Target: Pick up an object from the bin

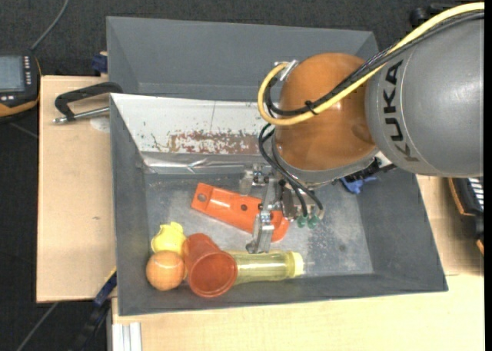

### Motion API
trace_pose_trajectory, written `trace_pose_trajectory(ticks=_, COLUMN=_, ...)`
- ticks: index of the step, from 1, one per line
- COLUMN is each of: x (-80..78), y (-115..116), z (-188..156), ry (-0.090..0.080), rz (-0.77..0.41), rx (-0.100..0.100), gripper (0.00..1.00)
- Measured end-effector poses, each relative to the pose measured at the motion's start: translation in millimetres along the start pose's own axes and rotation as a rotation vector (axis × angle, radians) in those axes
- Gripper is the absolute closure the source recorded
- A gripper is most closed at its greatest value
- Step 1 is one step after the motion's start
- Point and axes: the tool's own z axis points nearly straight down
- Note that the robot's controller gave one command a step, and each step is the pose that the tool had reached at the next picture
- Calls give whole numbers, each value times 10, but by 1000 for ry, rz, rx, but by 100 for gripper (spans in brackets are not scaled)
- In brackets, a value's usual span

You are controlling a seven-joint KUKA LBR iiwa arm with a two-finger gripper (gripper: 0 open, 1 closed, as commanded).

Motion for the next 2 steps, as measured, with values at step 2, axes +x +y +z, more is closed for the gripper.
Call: trace_pose_trajectory(ticks=2, x=-227, y=-100, z=498, ry=-9, rz=114, rx=-2, gripper=0)
